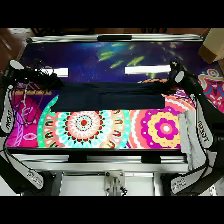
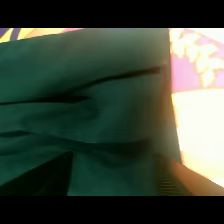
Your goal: Fold the shirts.
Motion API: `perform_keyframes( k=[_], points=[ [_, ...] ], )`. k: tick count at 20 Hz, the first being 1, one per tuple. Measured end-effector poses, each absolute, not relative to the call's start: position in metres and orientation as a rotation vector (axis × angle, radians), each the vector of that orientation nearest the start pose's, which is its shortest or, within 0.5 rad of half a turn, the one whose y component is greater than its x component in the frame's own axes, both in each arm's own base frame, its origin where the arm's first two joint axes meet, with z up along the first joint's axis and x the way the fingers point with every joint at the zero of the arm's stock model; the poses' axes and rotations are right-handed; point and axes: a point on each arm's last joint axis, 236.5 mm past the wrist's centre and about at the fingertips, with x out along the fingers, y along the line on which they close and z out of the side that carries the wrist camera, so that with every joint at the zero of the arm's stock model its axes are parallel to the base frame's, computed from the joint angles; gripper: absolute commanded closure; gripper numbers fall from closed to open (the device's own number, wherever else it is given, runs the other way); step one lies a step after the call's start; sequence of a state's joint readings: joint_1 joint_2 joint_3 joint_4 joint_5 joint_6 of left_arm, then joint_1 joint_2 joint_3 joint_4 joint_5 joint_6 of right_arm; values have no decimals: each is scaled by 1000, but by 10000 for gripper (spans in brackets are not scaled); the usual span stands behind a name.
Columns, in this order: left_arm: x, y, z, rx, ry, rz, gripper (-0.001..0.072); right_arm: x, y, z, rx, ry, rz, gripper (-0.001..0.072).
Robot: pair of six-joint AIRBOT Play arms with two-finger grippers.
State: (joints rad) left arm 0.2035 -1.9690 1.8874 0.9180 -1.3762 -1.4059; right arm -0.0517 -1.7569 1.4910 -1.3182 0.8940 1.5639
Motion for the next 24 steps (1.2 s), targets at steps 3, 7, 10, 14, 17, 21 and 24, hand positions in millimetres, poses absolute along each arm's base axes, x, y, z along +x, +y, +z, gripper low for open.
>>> perform_keyframes(
  k=[3, 7, 10, 14, 17, 21, 24],
  points=[
    [520, -34, -7, -566, 1311, -385, 315, 521, -3, -57, 337, 1153, 14, 58],
    [512, -36, 12, -558, 1316, -403, 316, 520, -13, -71, 442, 1176, 7, 59],
    [507, -43, 23, -545, 1318, -421, 316, 520, 0, -88, 538, 1205, 44, 59],
    [504, -59, 36, -534, 1306, -457, 316, 524, 24, -99, 656, 1219, 98, 73],
    [501, -78, 45, -528, 1302, -502, 317, 518, 44, -108, 685, 1262, 125, 557],
    [497, -106, 54, -515, 1299, -561, 321, 513, 63, -104, 676, 1283, 173, 640],
    [492, -136, 55, -493, 1307, -613, 625, 520, 75, -59, 663, 1203, 246, 640]
  ],
)
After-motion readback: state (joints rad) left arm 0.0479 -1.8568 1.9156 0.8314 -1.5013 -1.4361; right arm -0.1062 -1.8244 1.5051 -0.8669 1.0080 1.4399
